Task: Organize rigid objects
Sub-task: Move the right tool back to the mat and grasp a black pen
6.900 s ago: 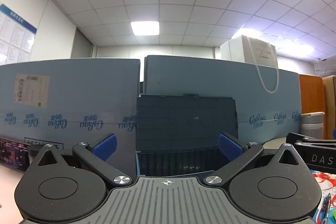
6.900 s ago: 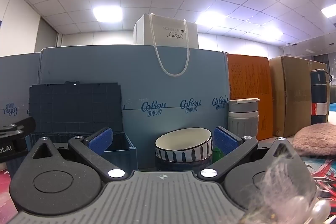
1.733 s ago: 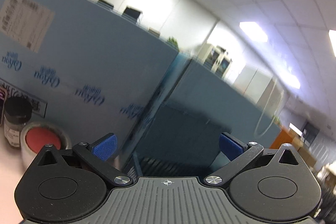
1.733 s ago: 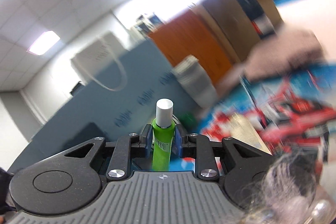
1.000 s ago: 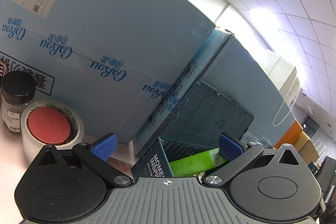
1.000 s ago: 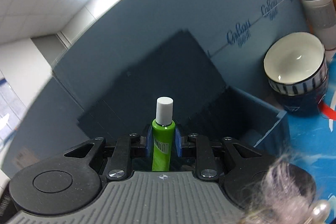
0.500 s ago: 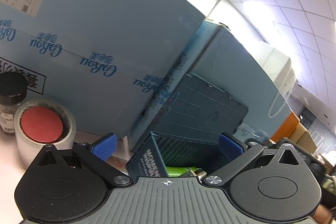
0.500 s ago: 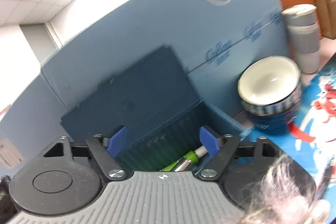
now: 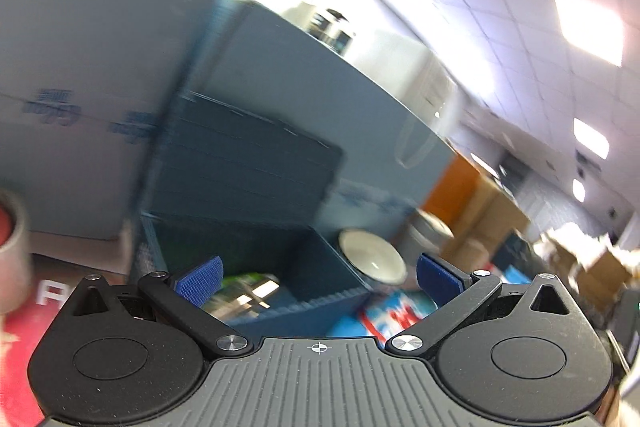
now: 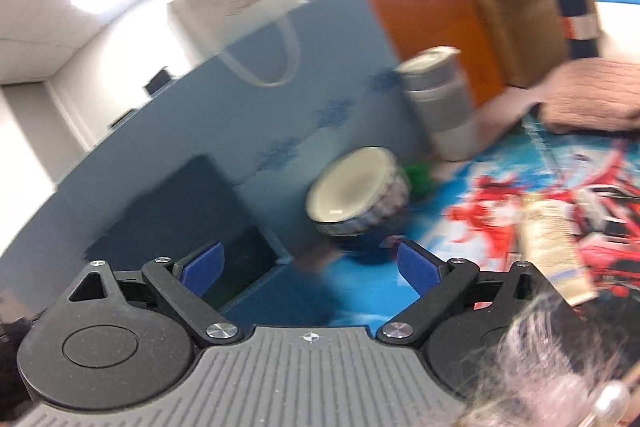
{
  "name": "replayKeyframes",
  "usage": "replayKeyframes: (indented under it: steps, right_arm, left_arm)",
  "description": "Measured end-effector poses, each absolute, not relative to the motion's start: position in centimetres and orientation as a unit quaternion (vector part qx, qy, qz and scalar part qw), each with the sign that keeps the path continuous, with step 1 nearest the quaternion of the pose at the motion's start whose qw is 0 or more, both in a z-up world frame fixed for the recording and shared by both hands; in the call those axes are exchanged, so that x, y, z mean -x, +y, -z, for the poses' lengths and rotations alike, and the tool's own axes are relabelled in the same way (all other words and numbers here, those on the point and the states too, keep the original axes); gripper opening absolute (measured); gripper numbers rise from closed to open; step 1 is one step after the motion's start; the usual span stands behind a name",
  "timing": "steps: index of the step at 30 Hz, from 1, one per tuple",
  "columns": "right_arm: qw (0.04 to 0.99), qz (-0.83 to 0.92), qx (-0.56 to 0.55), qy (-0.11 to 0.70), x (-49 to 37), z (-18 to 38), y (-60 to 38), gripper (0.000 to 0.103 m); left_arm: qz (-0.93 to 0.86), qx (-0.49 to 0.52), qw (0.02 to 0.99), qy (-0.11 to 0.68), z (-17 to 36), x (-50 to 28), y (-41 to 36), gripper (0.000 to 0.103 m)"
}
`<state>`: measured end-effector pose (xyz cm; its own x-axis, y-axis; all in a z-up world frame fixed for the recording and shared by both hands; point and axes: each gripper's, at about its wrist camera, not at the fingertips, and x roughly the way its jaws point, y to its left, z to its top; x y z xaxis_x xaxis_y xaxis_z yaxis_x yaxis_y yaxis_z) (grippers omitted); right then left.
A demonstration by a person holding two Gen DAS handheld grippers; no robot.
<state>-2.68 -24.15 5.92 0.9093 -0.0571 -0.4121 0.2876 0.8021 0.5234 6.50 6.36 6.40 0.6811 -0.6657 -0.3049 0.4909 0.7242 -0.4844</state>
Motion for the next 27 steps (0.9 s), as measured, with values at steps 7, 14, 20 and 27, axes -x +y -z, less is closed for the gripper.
replayKeyframes:
  steps: [7,14,20,27]
  right_arm:
    - [0.891,0.128,-0.337,0.276,3.2,-1.8,-27.5,0.078]
    - [0.865,0.138,-0.334,0.347,0.2,1.8,-26.7,0.046]
    - [0.883,0.195,-0.23,0.359,-2.1,2.3,-25.2,0.027]
    - [0.906,0.148,-0.186,0.351,-2.7,2.5,-23.9,0.01]
  left_arm:
    - [0.345,0.07,0.898,0.263,-5.1,-5.3,1.2,0.103]
    - [0.344,0.061,0.897,0.27,-4.8,-5.4,0.8,0.103]
    - [0.357,0.083,0.889,0.276,-4.5,-5.9,1.2,0.103]
    - [0.353,0.101,0.888,0.276,-4.6,-6.3,2.0,0.103]
